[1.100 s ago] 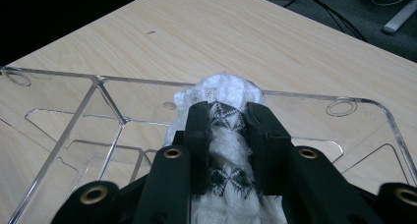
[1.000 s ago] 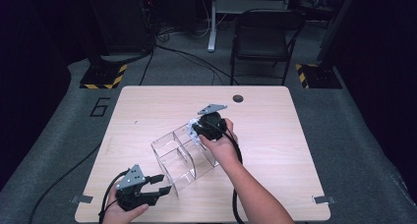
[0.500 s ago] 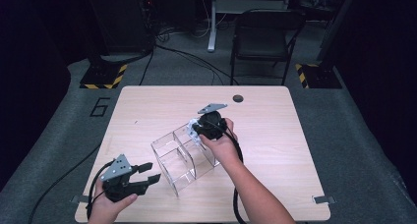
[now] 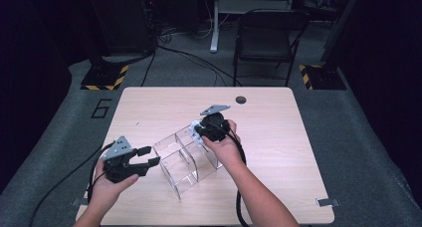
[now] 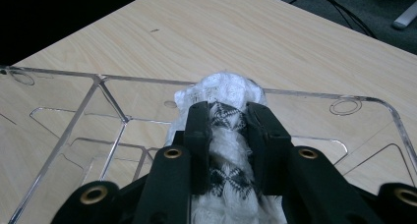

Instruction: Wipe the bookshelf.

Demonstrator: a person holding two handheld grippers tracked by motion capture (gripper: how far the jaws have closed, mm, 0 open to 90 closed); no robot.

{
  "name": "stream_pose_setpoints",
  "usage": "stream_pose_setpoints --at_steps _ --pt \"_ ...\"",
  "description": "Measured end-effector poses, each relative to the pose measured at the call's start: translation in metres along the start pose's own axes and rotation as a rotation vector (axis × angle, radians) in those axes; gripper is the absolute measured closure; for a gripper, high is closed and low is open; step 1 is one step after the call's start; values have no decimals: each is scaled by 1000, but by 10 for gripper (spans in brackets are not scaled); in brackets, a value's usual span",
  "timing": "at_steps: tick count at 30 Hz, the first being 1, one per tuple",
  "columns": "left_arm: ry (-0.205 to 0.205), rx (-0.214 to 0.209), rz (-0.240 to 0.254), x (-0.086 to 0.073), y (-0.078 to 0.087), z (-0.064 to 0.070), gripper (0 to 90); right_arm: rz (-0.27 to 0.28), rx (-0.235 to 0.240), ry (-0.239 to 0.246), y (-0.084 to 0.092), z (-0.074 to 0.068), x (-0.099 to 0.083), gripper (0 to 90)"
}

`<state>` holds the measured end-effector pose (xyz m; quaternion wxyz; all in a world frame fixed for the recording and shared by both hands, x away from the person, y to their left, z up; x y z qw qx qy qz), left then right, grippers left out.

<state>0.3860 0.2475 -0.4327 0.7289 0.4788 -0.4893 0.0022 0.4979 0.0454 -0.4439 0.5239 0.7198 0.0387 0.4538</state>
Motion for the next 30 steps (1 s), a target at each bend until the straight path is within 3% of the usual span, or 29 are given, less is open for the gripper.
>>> stream_pose_setpoints --at_steps 5,8,10,11,13,17,19,22,24,27,28,30 --pt "-10 33 -13 8 -7 -11 459 10 -5 8 0 1 0 723" --pt "-22 54 12 16 -11 -17 441 12 -7 3 0 0 0 721" --pt "-25 31 15 20 -16 -17 445 9 1 2 0 0 -1 720" --pt "-27 47 15 21 -17 -19 452 10 1 2 0 0 0 719" --pt "15 55 -17 21 -22 -23 461 17 -6 5 0 1 0 718" --pt "80 43 -1 20 -27 -32 486 13 -9 8 0 0 0 717" --pt "93 33 3 19 -29 -34 557 6 -9 7 0 0 -1 716" --pt "83 82 -41 16 -33 -38 629 18 -21 5 0 -1 -1 714" --pt "82 67 -57 15 -35 -38 687 20 -29 21 1 -1 -1 713" --pt "43 82 -68 15 -36 -35 793 27 -34 24 2 -2 -3 709" --pt "37 105 -70 16 -36 -35 812 27 -33 30 3 -3 -3 707" --pt "31 107 -70 16 -36 -35 813 32 -44 37 5 -4 -6 705"
Point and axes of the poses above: each handheld gripper's, and its own axes: y roughly backward along the jaws, x roughly out of its top, z roughly to its right, the point moved 7 cm from there along -y, roughly forward along the jaws, and after that the axes turned 14 degrees about -z, right-handed, at the moved point
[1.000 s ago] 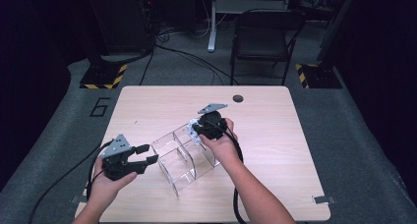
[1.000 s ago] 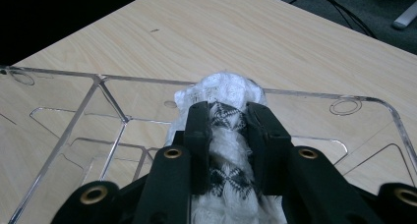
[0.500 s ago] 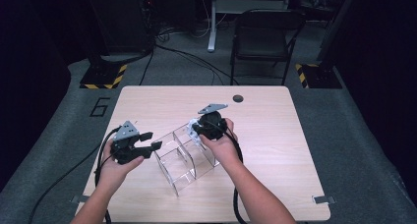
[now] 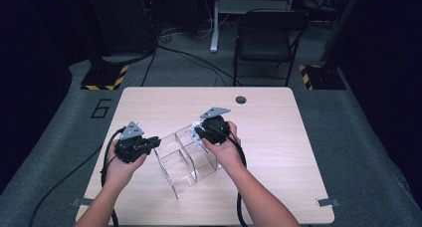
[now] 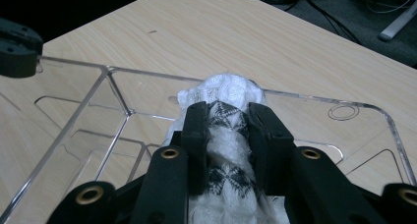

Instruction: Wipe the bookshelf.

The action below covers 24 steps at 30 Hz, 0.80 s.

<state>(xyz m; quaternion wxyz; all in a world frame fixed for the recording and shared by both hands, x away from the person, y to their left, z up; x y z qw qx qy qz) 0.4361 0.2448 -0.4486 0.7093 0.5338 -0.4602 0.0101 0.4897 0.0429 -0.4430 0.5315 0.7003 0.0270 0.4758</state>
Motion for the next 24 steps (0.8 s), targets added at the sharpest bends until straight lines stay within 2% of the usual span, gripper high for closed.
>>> stream_pose_setpoints --at_steps 2,5,12,18,21,24 --pt "2 -6 2 0 0 0 815 -2 -4 8 3 -2 -4 705" --pt "-7 6 2 0 0 1 817 16 -2 15 10 -3 -13 706" --pt "-21 -7 -1 -1 2 2 827 93 19 -14 30 -10 -42 709" --pt "-46 -30 -3 -4 4 5 839 157 8 -16 45 -15 -70 712" --pt "-60 -23 -9 -4 5 7 842 164 -1 -8 48 -16 -81 712" --pt "-62 -28 -8 -5 5 7 844 150 31 -31 44 -15 -95 709"
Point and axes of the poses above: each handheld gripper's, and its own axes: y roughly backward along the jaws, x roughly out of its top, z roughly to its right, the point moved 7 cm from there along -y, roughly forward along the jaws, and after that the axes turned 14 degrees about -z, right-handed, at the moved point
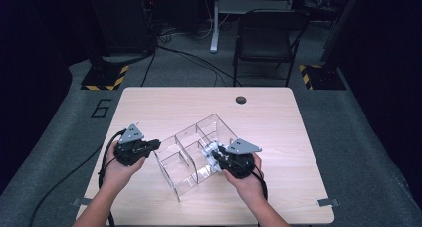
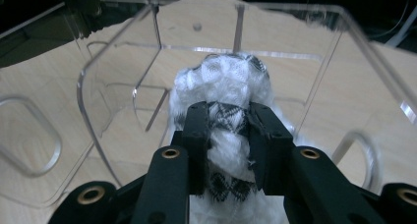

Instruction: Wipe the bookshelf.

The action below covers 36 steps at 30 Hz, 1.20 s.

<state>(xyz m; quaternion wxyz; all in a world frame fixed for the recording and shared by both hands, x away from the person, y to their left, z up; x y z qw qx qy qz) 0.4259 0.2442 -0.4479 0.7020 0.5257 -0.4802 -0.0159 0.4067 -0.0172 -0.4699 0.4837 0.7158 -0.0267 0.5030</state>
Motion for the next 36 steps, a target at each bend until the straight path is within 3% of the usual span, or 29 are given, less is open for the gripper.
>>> stream_pose_setpoints --at_steps 6,8,10,16,23,30,36 --pt "2 -5 6 0 0 0 846 -144 52 -55 -31 2 -41 713" --pt "-2 -5 4 0 0 0 846 -159 65 -61 -36 4 -48 730" --pt "0 -8 5 0 0 0 846 -133 71 -65 -30 5 -48 748" --pt "-1 -9 8 0 0 0 846 25 62 -38 14 3 -13 763" --pt "1 -8 7 0 0 1 845 92 86 24 42 -9 27 762" --pt "-6 -2 -5 1 0 1 845 87 143 98 40 -39 56 759" --pt "7 -8 9 1 -1 0 844 22 194 141 18 -65 53 758"
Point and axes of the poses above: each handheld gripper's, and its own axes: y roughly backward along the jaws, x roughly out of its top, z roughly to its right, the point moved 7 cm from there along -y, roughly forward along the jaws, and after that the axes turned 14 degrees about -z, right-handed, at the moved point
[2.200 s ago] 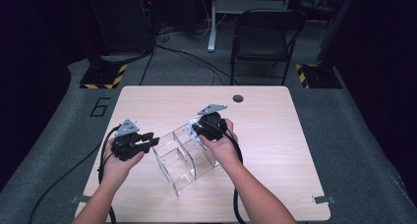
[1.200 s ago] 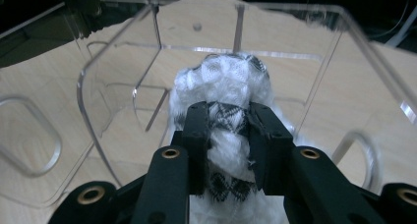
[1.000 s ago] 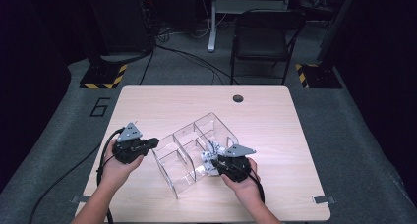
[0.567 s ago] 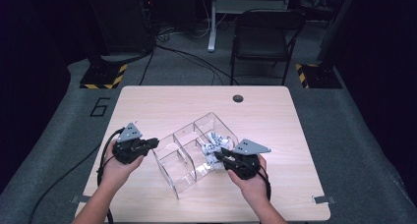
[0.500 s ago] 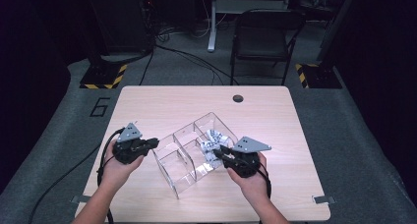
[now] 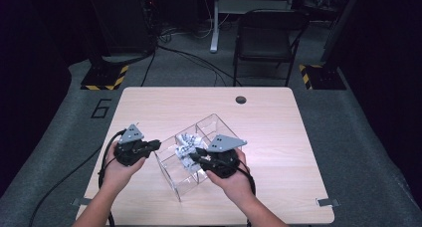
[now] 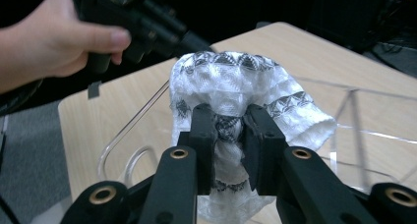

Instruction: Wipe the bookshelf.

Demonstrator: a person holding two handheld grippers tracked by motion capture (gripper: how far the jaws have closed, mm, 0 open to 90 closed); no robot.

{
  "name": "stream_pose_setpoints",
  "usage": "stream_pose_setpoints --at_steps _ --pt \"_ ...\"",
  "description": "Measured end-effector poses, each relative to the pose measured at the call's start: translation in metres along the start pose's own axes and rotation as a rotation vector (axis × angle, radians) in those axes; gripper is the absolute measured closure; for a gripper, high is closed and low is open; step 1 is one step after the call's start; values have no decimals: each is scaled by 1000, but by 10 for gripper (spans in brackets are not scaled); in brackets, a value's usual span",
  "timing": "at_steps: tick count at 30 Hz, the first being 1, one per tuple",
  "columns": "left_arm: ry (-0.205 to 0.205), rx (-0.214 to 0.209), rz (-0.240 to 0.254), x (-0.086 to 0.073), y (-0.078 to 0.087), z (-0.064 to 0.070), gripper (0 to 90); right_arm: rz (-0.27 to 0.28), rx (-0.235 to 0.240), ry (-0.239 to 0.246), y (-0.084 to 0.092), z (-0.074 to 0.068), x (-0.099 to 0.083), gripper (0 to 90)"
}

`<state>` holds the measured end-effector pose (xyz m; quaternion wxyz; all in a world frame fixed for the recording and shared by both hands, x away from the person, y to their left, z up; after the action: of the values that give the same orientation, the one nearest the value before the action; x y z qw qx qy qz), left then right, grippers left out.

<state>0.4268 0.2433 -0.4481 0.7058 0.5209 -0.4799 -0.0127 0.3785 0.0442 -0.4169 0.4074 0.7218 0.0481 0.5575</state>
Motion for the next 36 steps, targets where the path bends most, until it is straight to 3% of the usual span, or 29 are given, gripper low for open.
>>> stream_pose_setpoints --at_steps 5,10,23,30,35,36 --pt "-3 0 -3 2 -1 -2 842 -42 -17 30 -16 -7 -12 758" --pt "12 -4 6 4 -3 -4 838 -27 -11 11 -16 -7 -17 759" --pt "20 -11 5 13 -12 -13 826 -81 20 -6 -22 -14 -46 759" --pt "30 6 -2 20 -17 -18 807 -43 12 -22 2 -12 -56 758" --pt "43 35 -2 25 -16 -20 772 -10 -38 -39 29 -1 -65 757" --pt "46 24 1 27 -14 -19 747 -2 -58 -45 36 3 -69 757"
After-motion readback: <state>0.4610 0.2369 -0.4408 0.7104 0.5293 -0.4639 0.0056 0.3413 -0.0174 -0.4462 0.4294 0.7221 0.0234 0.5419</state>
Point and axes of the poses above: each handheld gripper's, and its own axes: y roughly backward along the jaws, x roughly out of its top, z roughly to its right, the point moved 7 cm from there along -y, roughly forward along the jaws, and after that the axes turned 14 degrees about -z, right-handed, at the moved point
